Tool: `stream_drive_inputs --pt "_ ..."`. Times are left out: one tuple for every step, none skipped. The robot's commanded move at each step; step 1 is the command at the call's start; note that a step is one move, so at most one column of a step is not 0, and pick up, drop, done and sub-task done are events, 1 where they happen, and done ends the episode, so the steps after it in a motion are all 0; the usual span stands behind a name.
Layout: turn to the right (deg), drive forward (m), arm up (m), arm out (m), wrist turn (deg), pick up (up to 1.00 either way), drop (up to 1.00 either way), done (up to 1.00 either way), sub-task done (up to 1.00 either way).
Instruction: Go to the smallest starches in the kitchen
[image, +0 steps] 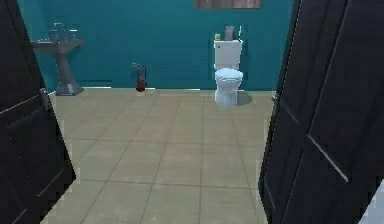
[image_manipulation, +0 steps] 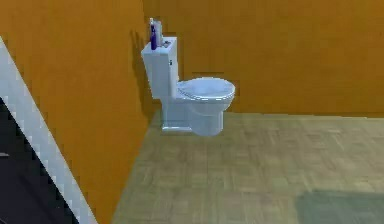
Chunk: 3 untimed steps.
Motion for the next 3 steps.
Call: stream_drive_inputs --pt "0.0 1.00 0.00 0.00 0.0 0.00 0.00 0.00 0.00" --pt "3.0 0.00 0.00 0.00 0.0 0.00 0.00 0.00 0.00" --pt "0.0 0.70 0.00 0.00 0.0 0.00 0.00 0.00 0.00"
